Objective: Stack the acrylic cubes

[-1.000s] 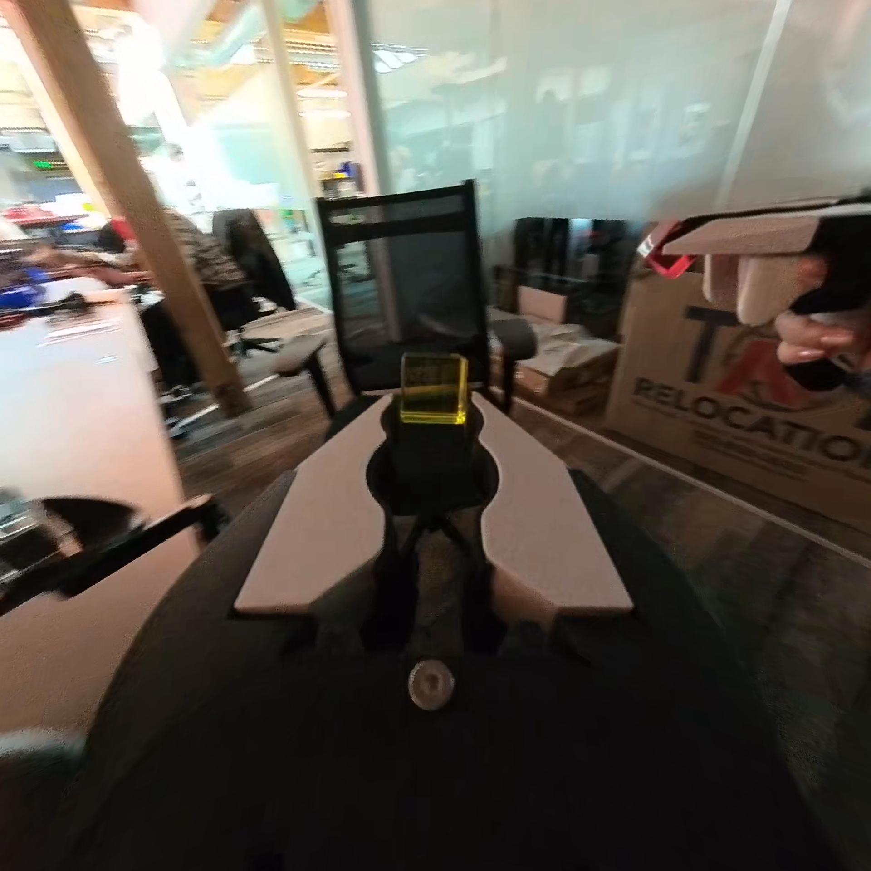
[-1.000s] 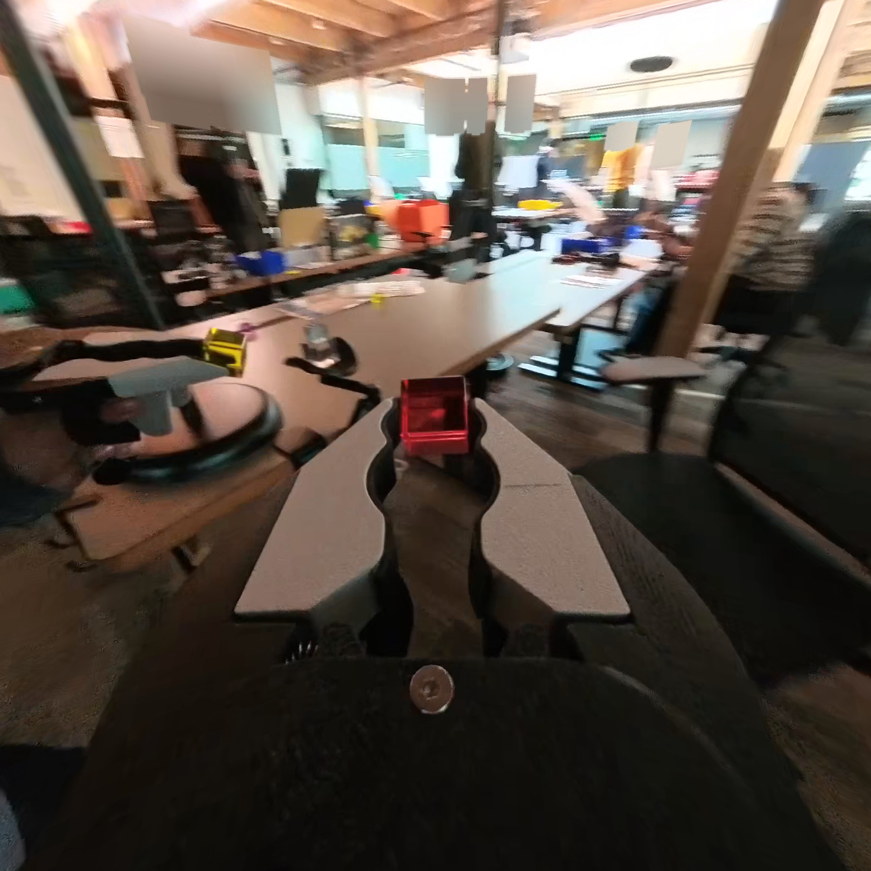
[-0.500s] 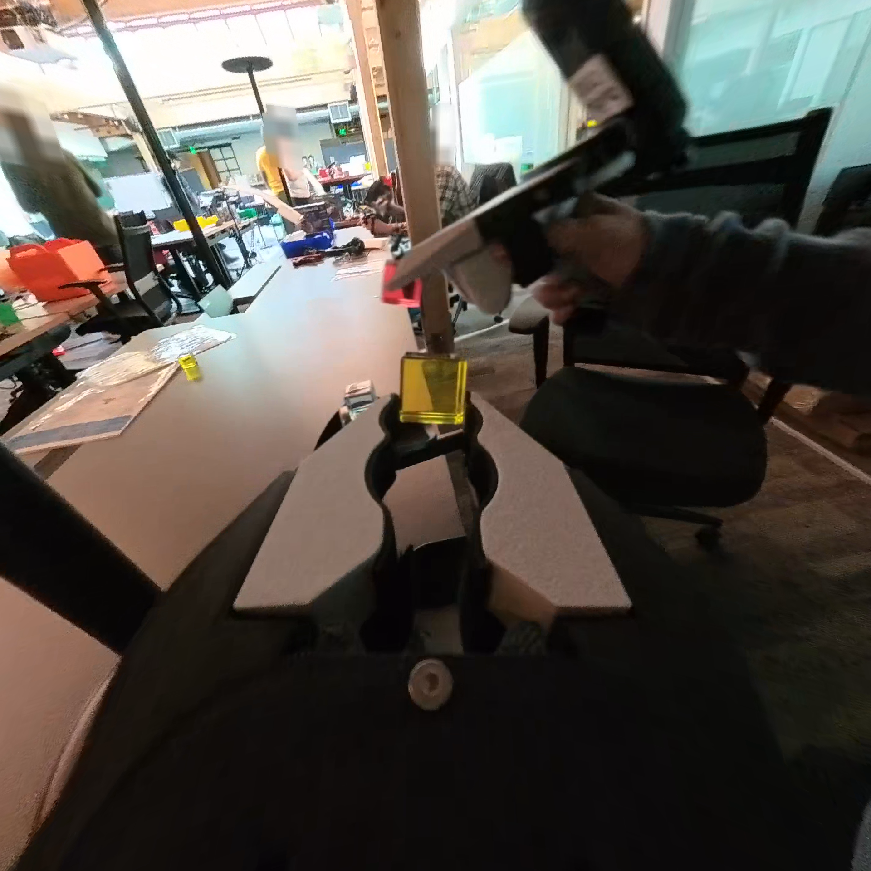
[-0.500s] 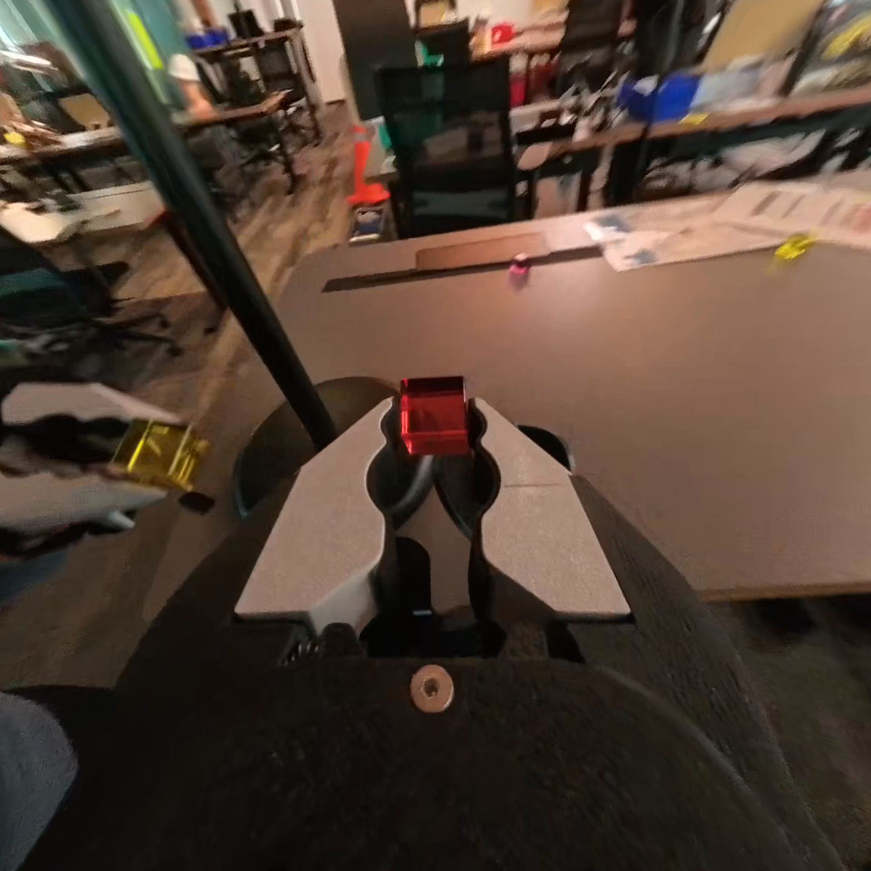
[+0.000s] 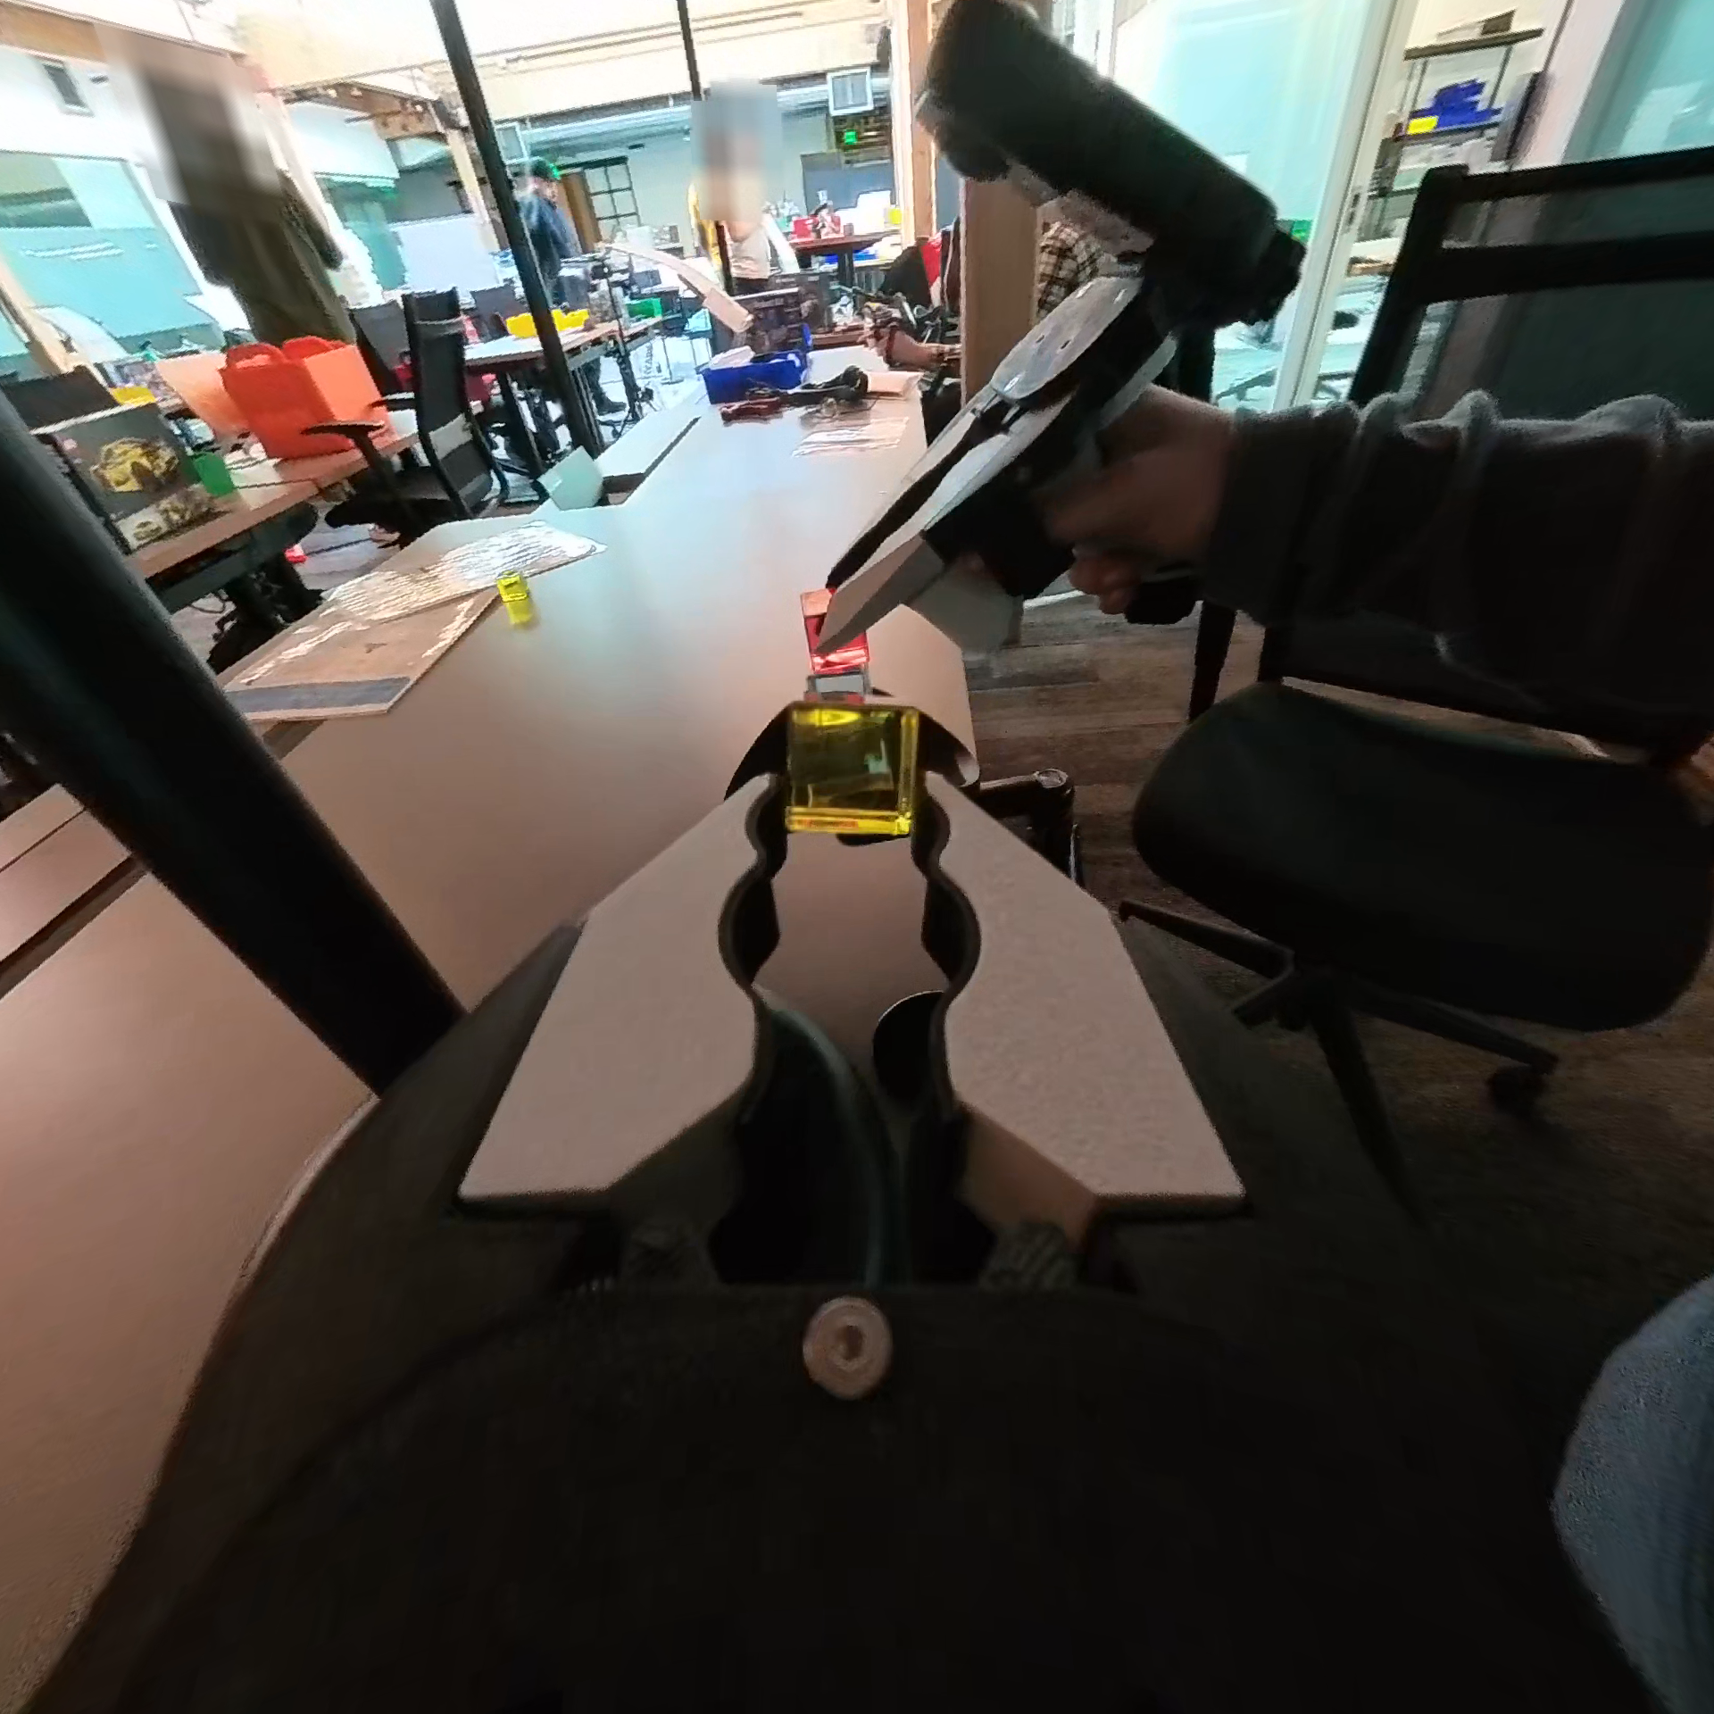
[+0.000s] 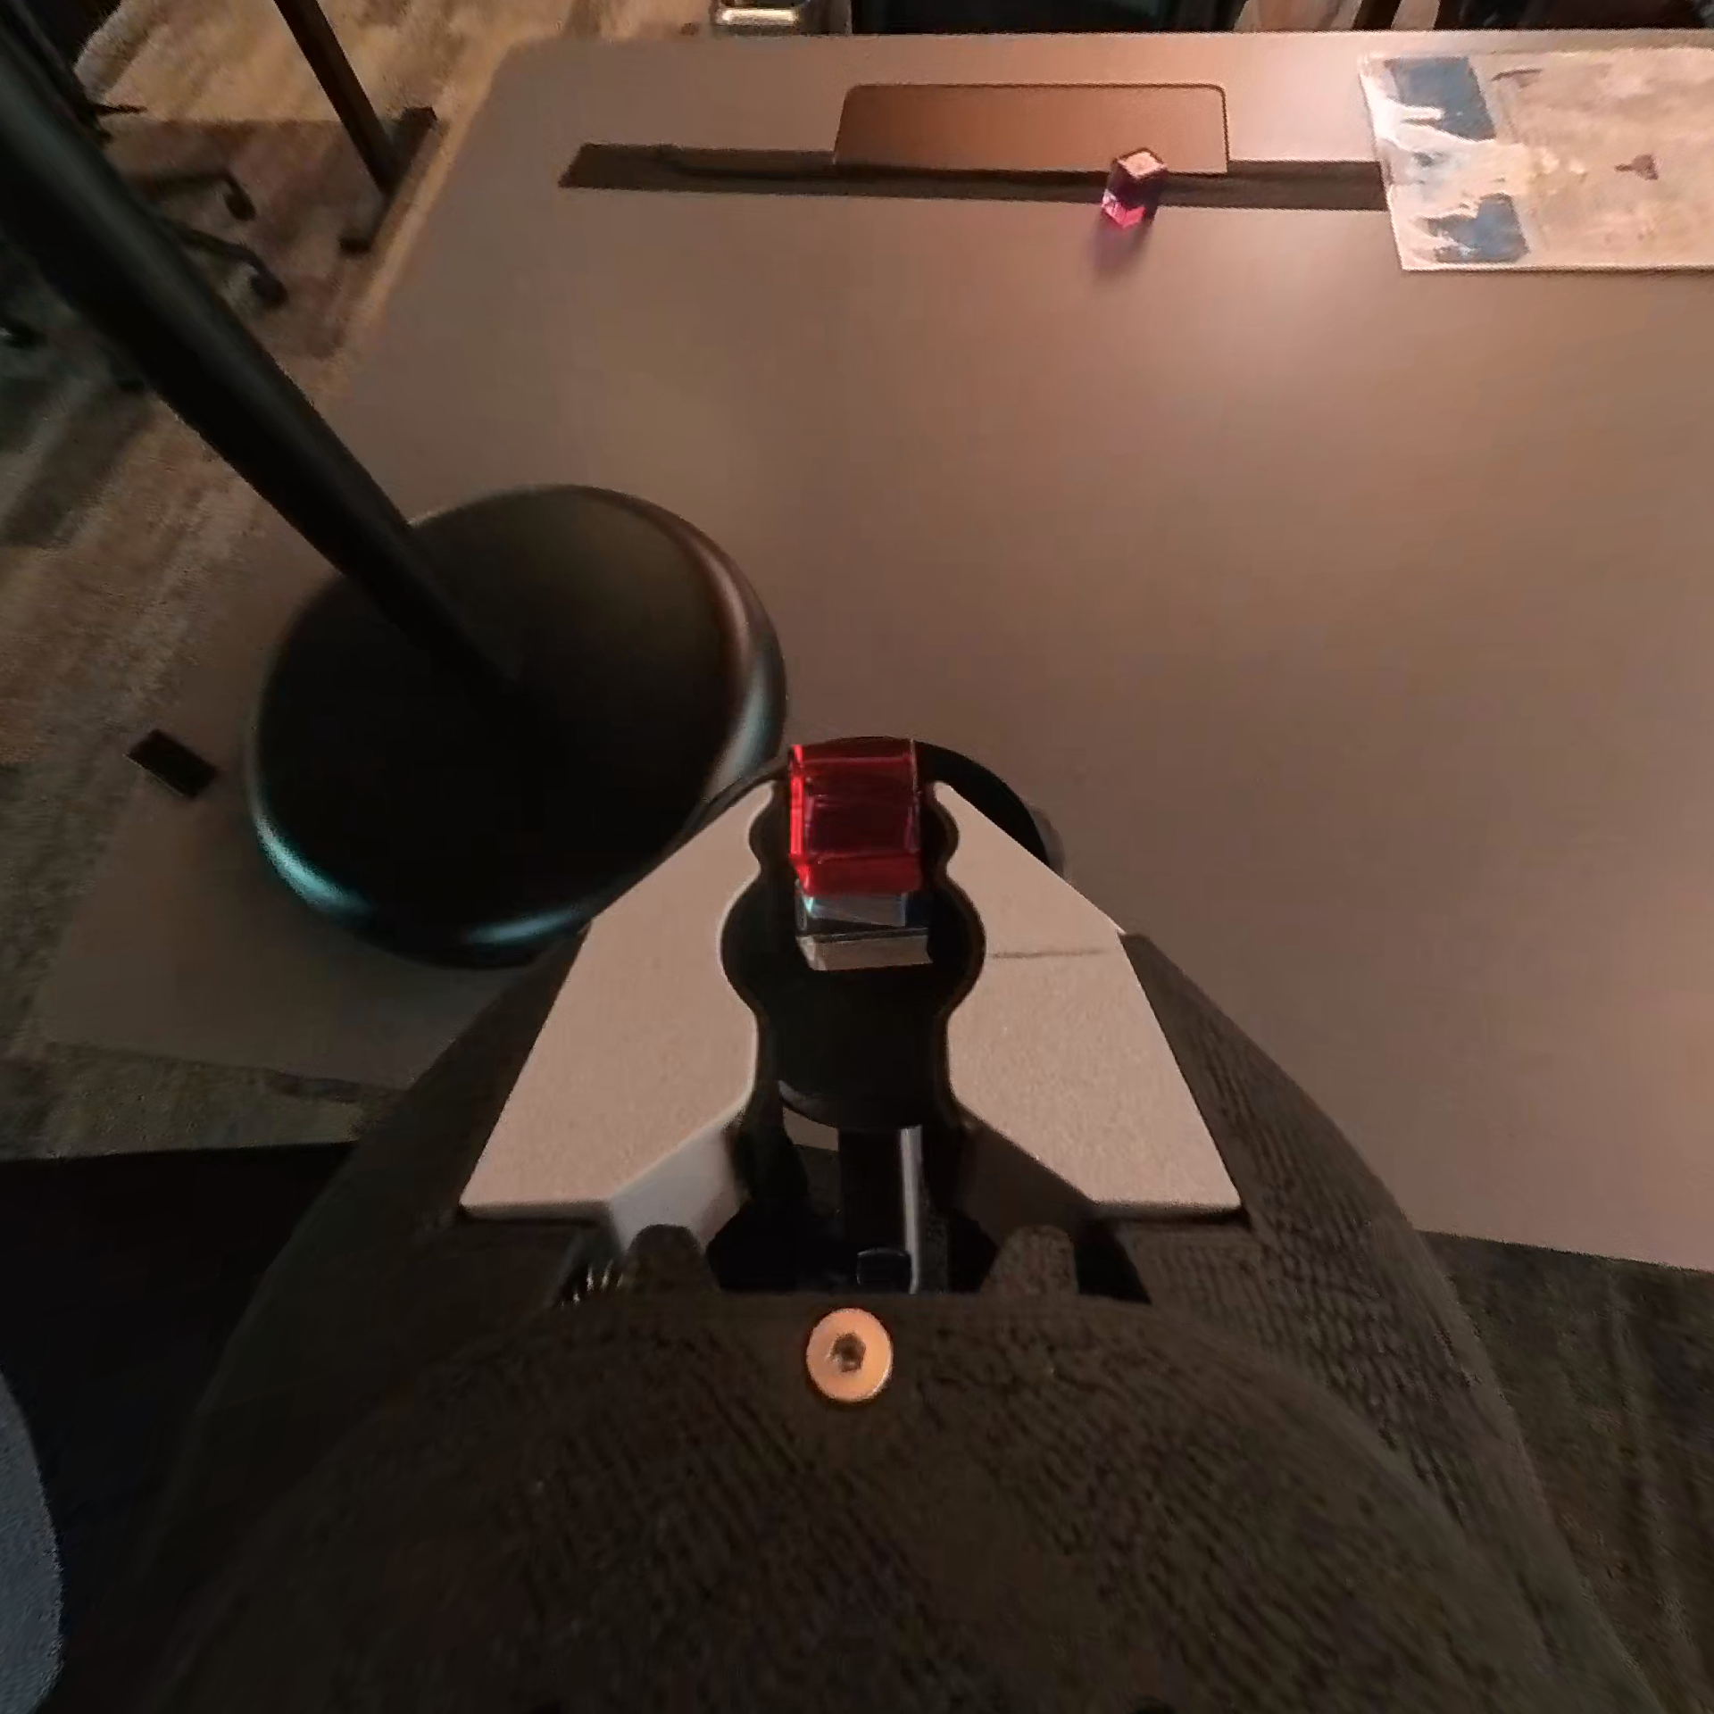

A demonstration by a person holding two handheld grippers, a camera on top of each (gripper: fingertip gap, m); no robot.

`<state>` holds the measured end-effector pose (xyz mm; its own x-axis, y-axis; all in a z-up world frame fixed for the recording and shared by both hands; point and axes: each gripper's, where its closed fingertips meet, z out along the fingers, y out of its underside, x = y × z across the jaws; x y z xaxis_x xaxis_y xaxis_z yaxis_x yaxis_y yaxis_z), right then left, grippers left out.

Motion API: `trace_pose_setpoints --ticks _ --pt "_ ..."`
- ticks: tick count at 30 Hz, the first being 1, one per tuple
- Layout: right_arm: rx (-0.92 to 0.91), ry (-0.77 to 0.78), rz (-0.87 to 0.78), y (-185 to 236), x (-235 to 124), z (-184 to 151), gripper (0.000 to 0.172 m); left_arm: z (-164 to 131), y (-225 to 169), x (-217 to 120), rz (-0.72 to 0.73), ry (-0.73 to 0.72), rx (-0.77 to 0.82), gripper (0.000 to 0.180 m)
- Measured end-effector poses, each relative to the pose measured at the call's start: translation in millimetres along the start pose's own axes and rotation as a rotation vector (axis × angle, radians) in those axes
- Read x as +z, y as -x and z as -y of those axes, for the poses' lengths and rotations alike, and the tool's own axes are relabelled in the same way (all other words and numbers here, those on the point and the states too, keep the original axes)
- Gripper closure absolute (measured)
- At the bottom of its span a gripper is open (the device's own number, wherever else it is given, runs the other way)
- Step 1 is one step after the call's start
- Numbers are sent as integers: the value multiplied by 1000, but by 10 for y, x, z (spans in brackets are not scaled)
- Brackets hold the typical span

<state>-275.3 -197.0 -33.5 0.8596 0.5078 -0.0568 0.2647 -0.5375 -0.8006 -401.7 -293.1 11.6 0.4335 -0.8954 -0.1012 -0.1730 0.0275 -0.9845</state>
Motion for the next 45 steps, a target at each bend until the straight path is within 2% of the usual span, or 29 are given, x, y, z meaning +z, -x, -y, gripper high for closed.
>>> trace_pose_setpoints --ticks 12,15,17,23,28,31,35,39,41,45 --pt "4 -27 67 37 28 13 145 -13 -19 190 -18 18 -8 155" --pt "5 -45 64 46 -9 22 120 26 -58 267 -43 15 -7 155" --pt "7 -67 47 43 -113 44 111 97 -85 337 -62 2 -2 155" --pt "26 -231 -29 -105 -723 115 115 362 -96 762 -132 -3 -56 155" --pt "68 -314 -16 -402 -1127 49 123 474 -84 1160 -174 150 -6 155" --pt "94 -339 47 -573 -1271 42 125 354 -41 1296 -183 368 27 155" --pt "66 -338 95 -848 -1401 3 126 256 48 1428 -116 580 34 155" --pt "86 -363 170 -1102 -1483 -15 129 29 160 1440 -66 787 49 155" --pt "102 -368 209 -1205 -1499 -37 130 -33 161 1423 -75 846 -5 155" --pt "124 -372 266 -1359 -1499 -110 131 -2 145 1464 -79 866 -126 154"
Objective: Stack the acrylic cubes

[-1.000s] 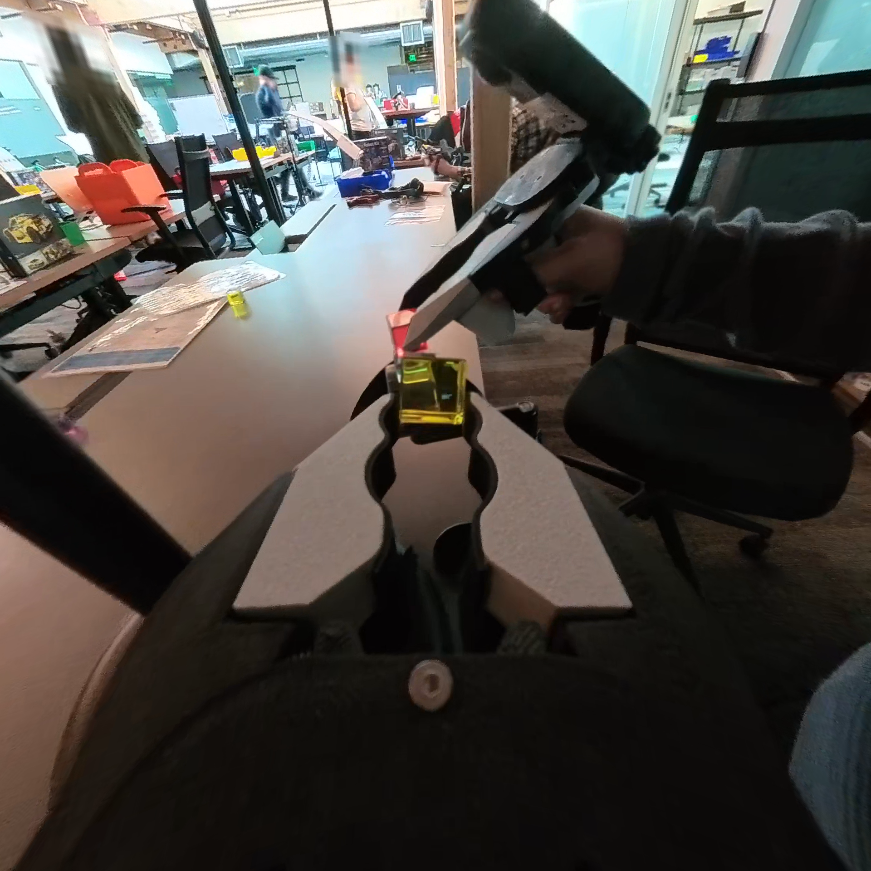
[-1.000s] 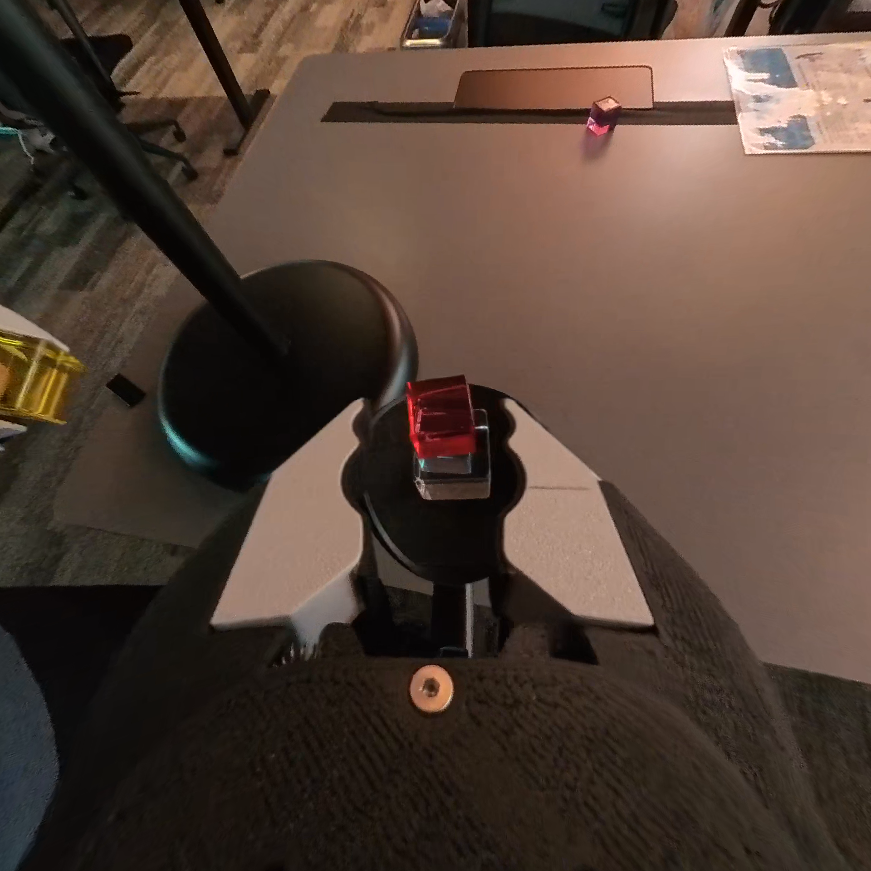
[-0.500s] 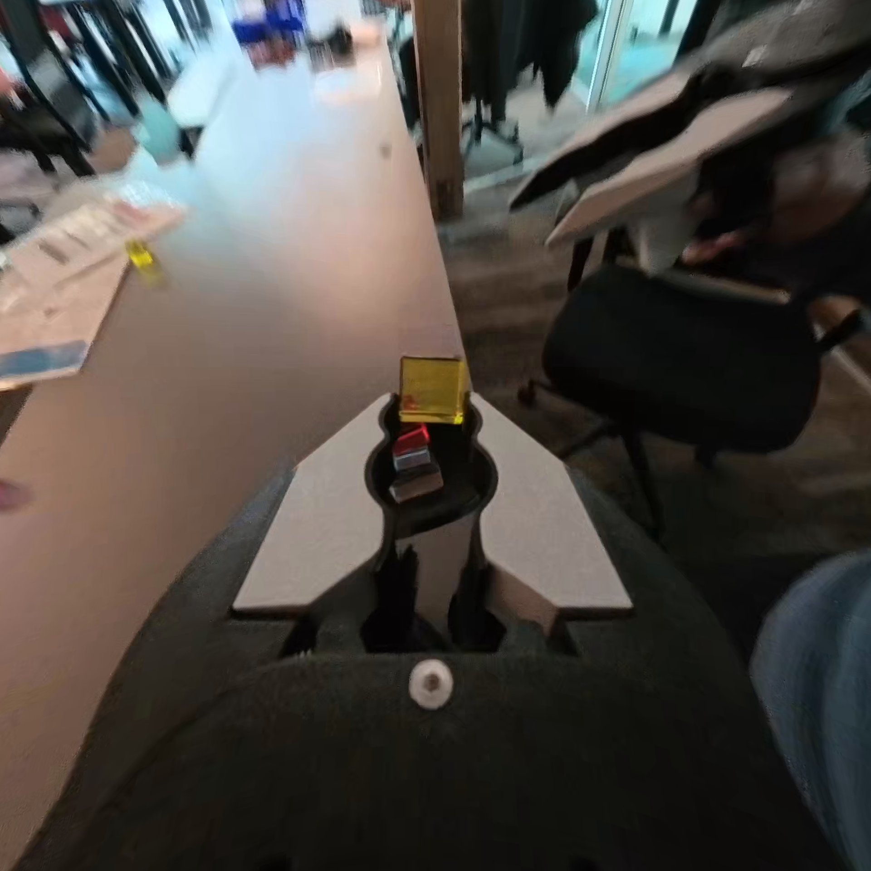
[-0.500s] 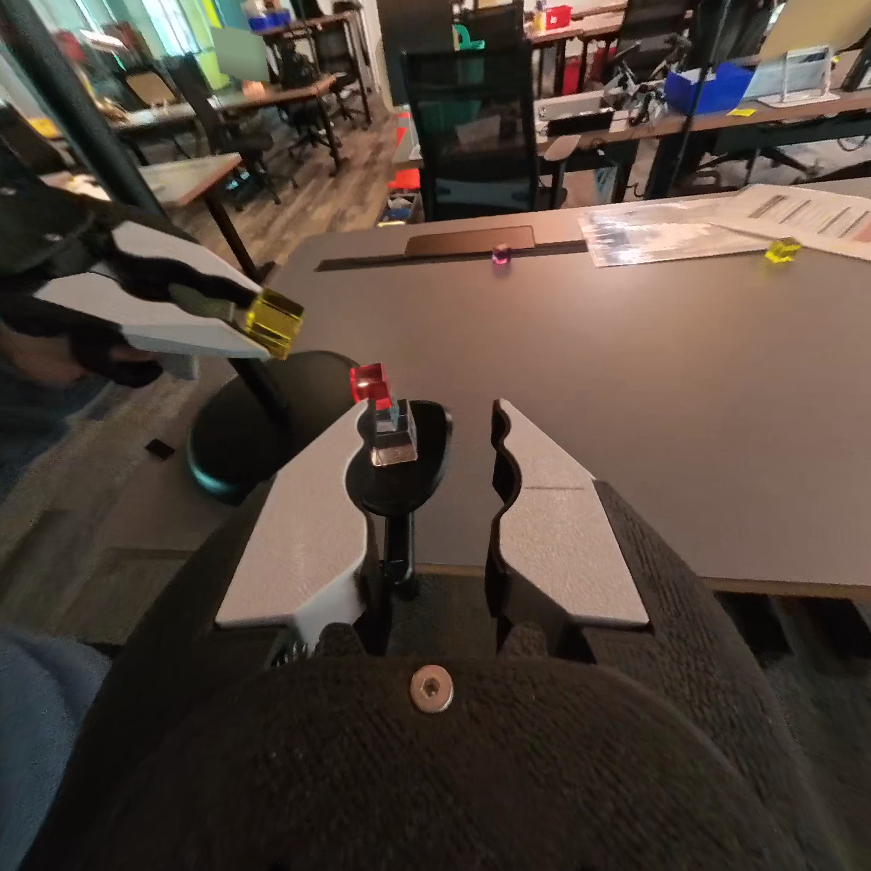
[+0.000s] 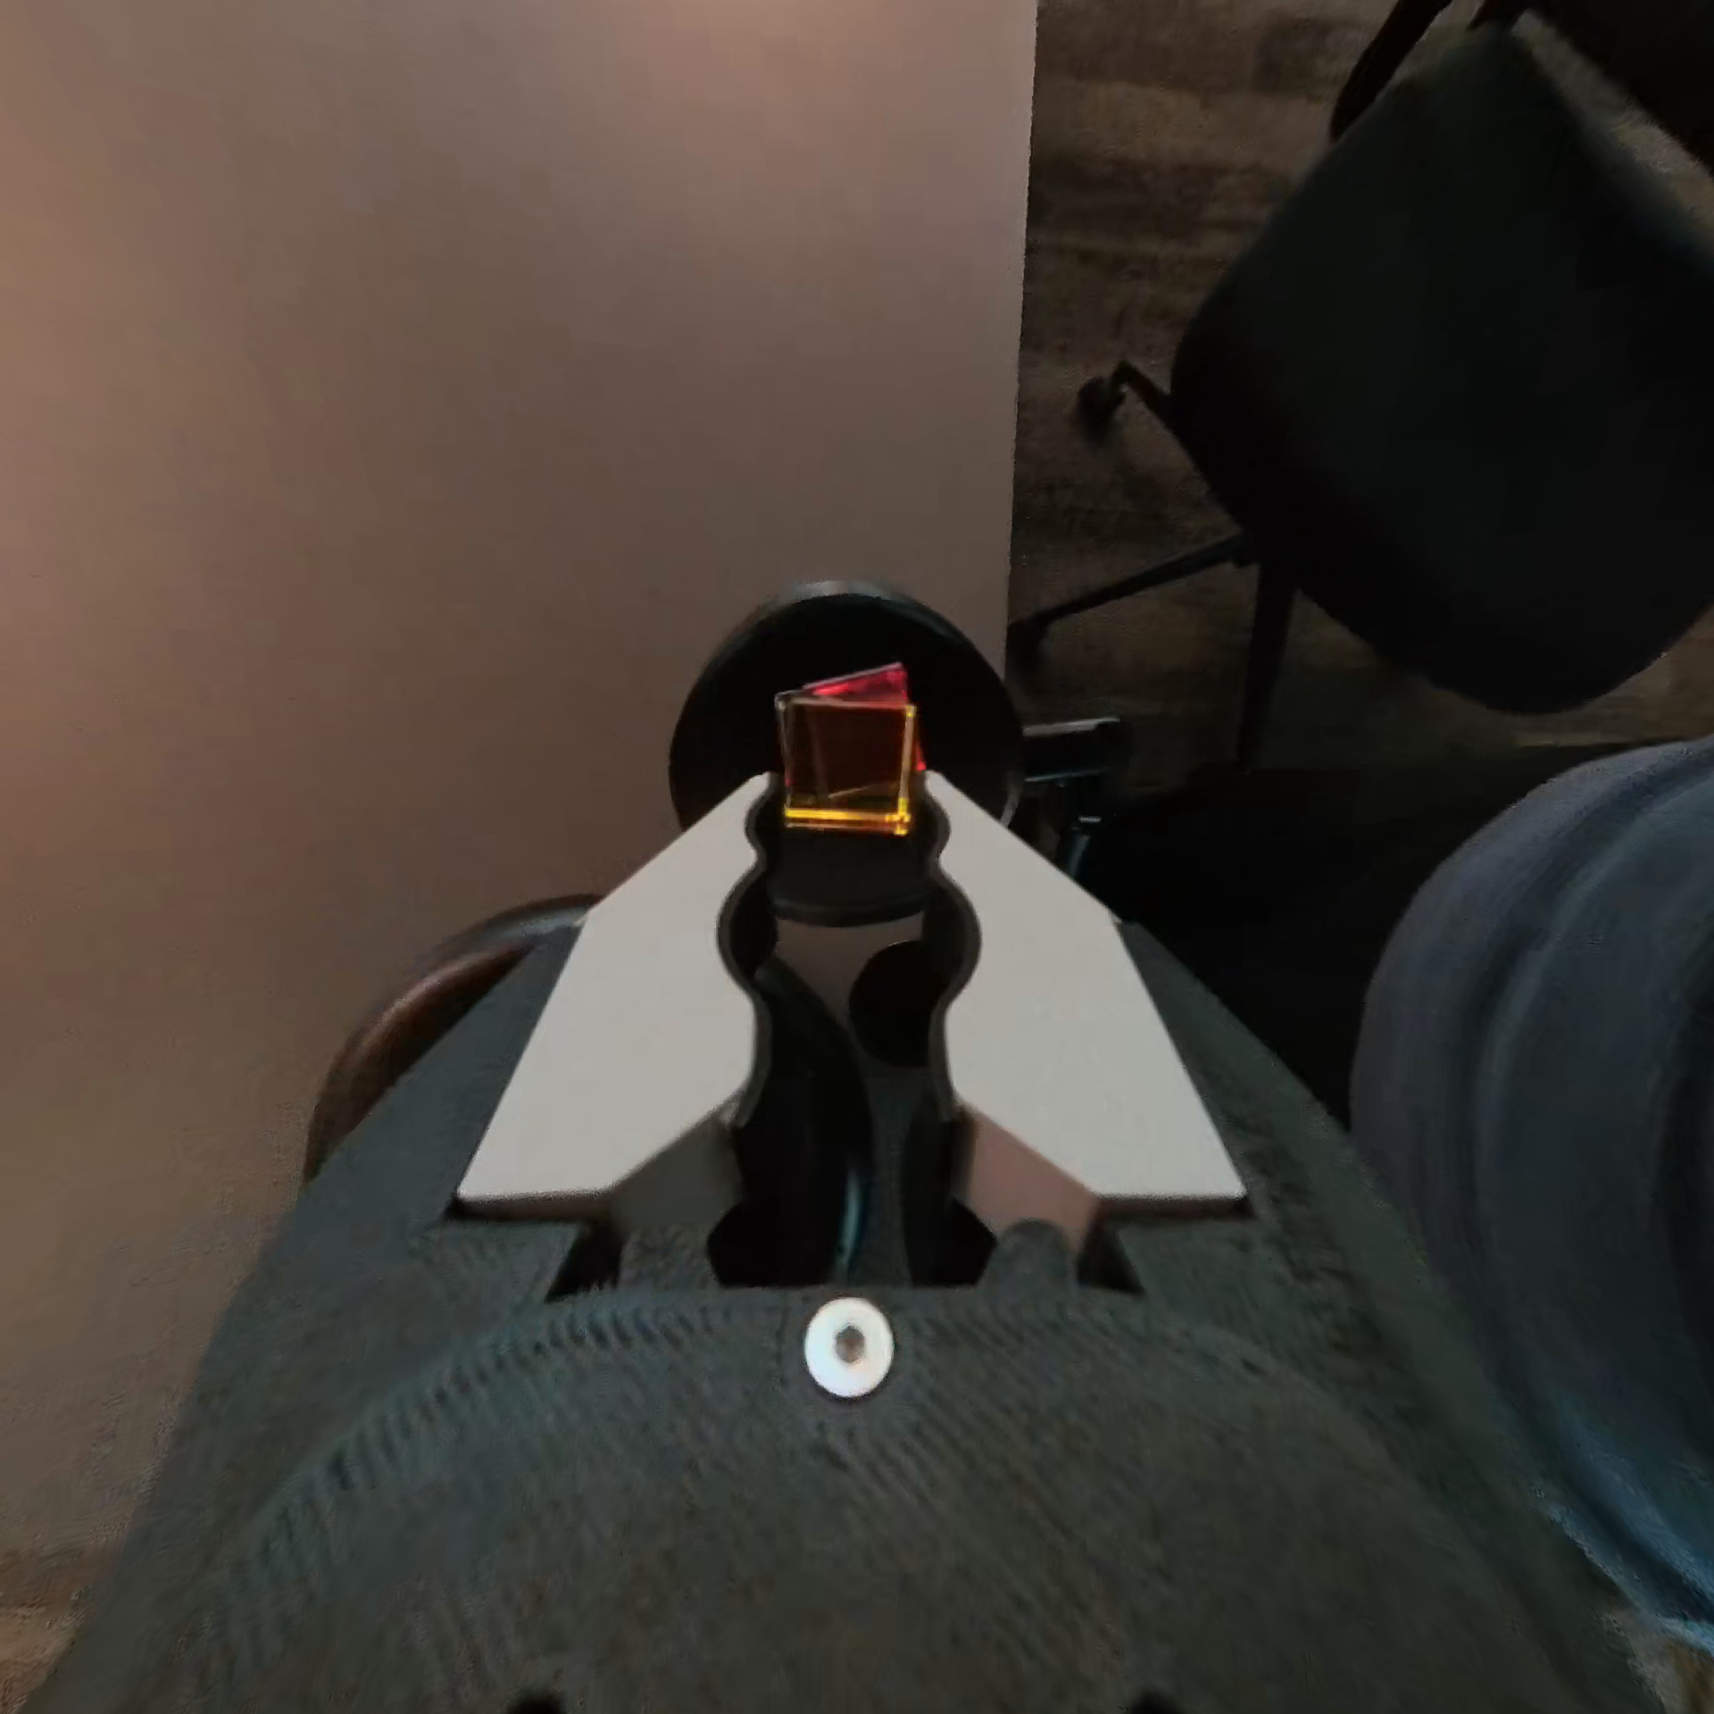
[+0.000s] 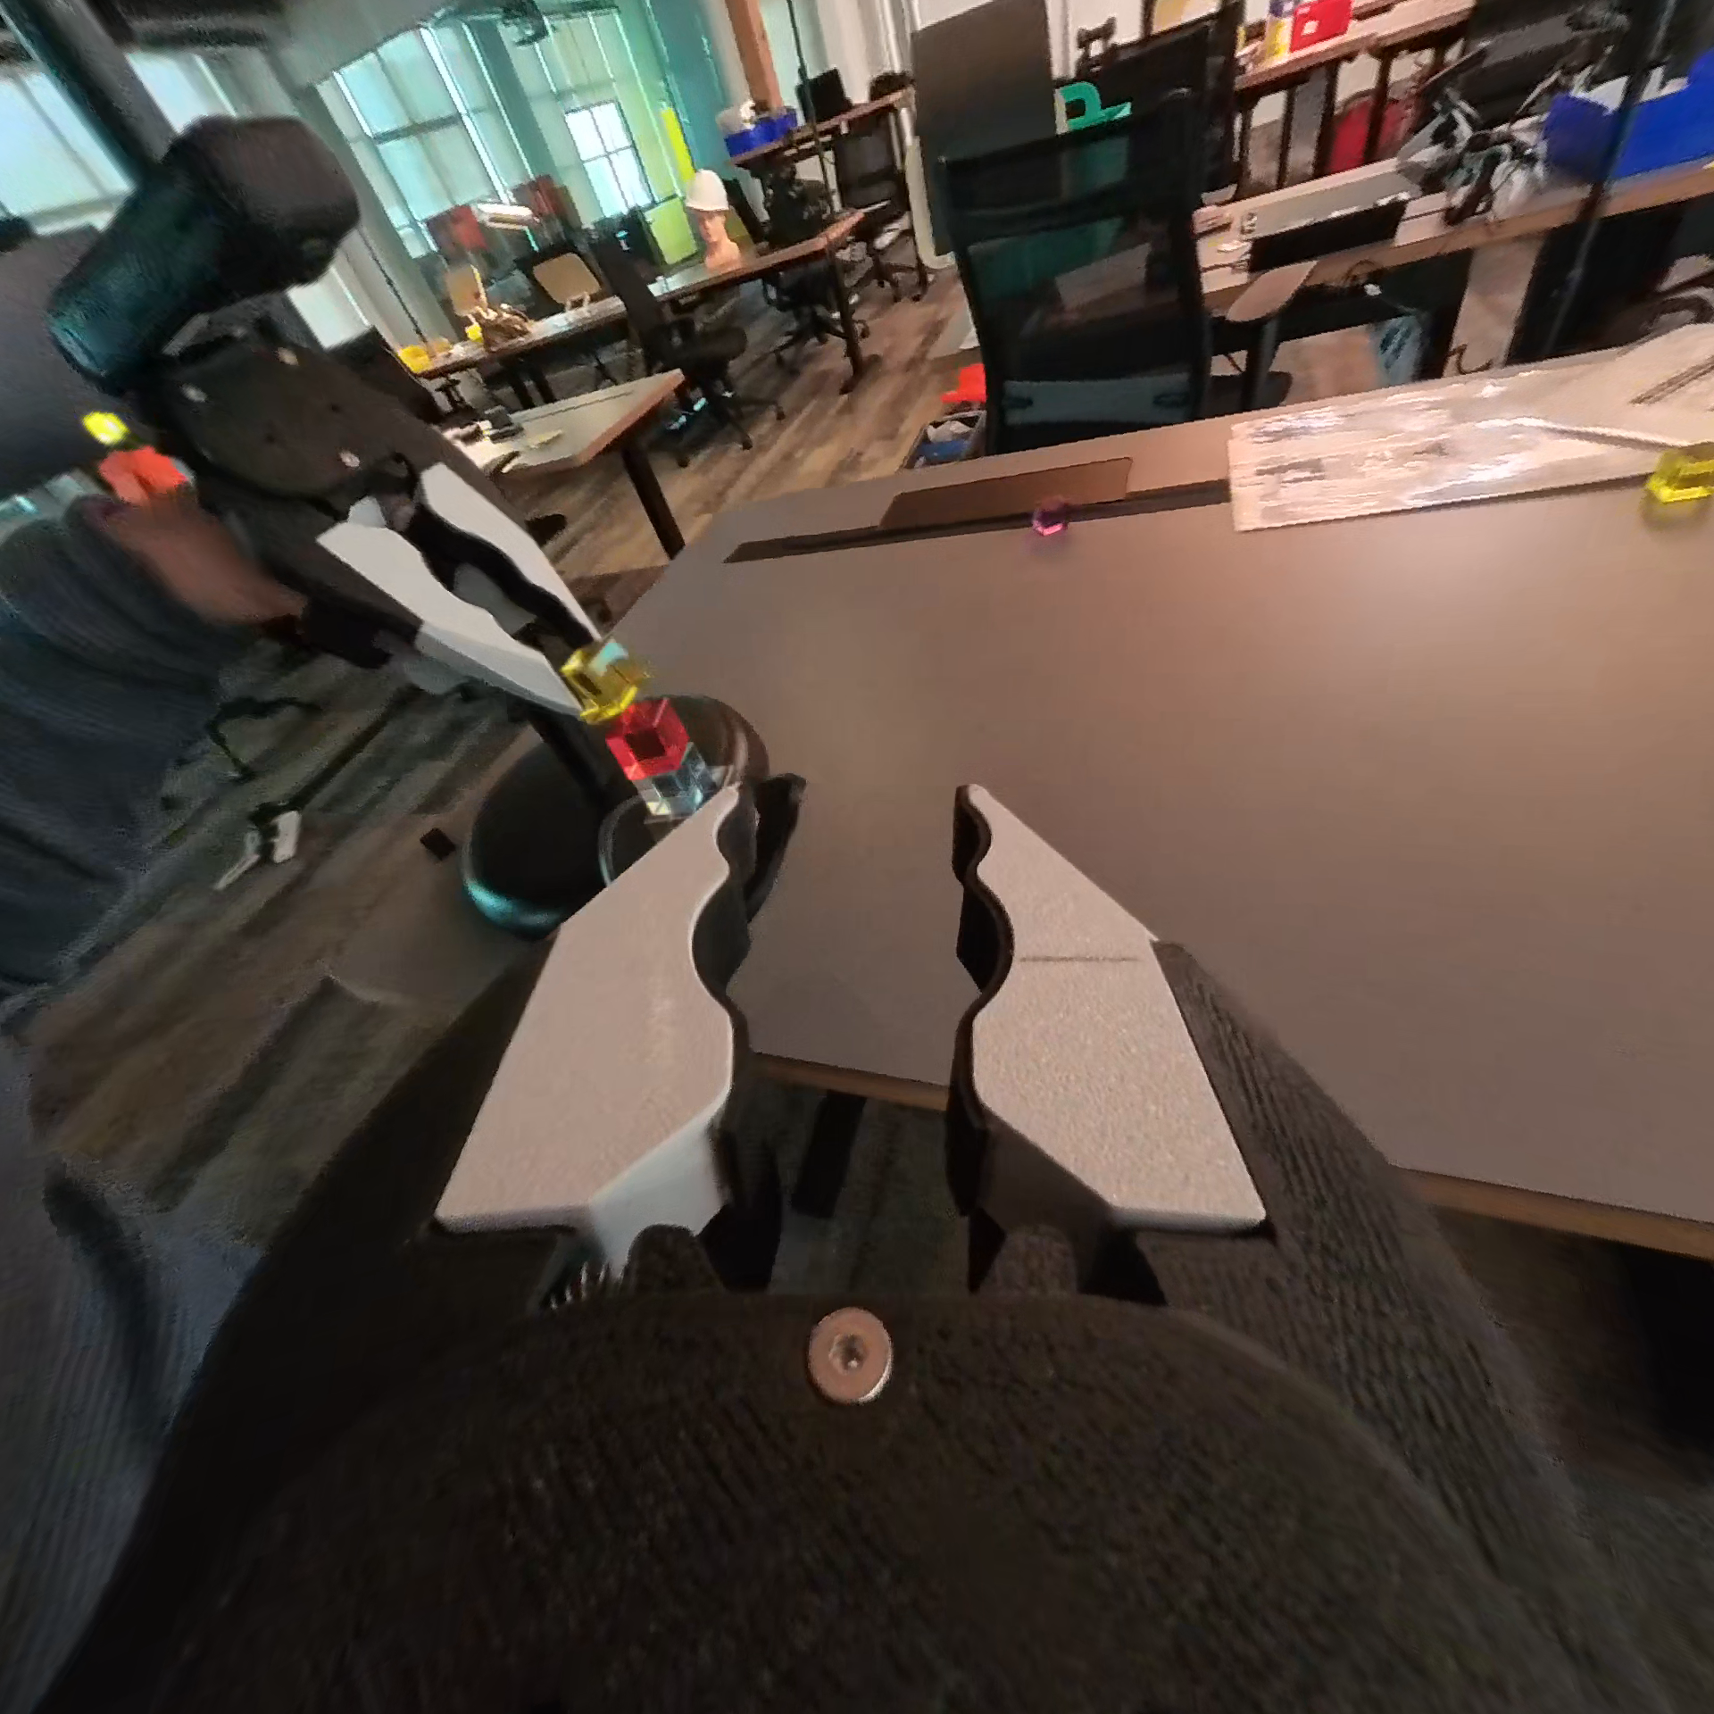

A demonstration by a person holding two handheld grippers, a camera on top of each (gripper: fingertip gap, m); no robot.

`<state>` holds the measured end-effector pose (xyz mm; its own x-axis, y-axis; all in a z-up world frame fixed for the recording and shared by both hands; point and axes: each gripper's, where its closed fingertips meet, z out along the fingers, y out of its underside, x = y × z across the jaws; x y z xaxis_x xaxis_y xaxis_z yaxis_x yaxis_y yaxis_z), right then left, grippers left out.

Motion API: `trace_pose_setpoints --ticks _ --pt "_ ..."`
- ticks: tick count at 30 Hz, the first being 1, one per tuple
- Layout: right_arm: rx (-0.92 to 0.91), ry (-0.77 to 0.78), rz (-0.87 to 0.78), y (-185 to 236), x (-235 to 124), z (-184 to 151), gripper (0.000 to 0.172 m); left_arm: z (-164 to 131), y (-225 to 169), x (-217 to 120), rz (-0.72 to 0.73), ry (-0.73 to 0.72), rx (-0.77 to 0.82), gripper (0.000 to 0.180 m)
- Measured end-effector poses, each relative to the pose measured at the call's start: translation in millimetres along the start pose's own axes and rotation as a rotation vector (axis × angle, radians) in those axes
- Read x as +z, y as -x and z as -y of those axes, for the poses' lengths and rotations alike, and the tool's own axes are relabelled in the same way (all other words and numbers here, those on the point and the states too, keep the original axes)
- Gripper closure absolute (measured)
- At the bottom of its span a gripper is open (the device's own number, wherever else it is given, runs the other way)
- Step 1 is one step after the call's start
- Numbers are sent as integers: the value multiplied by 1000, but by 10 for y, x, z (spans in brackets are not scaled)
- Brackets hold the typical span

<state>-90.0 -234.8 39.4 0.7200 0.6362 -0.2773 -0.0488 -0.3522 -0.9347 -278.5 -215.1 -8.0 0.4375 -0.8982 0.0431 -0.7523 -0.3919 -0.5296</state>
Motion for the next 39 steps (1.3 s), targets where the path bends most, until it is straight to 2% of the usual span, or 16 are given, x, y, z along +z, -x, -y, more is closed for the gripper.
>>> trace_pose_setpoints --ticks 14,22,25,27,32,36,39 --pt "99 28 106 -155 167 -301 133 57 -45 80 -27 49 -81 154" --pt "90 17 108 -85 216 -213 133 45 -37 109 -20 55 -86 153" --pt "118 7 119 -54 232 -197 131 -2 -49 140 -24 48 -97 147" --pt "125 5 122 -28 239 -197 131 -11 -53 136 -22 25 -104 142" --pt "117 5 93 -41 234 -189 127 -74 -11 -83 30 -67 -174 112" --pt "119 -8 45 -144 291 -175 126 -127 -18 -331 61 -232 -250 94" --pt "104 -22 -27 -304 413 -190 125 -101 -27 -502 64 -393 -277 89"
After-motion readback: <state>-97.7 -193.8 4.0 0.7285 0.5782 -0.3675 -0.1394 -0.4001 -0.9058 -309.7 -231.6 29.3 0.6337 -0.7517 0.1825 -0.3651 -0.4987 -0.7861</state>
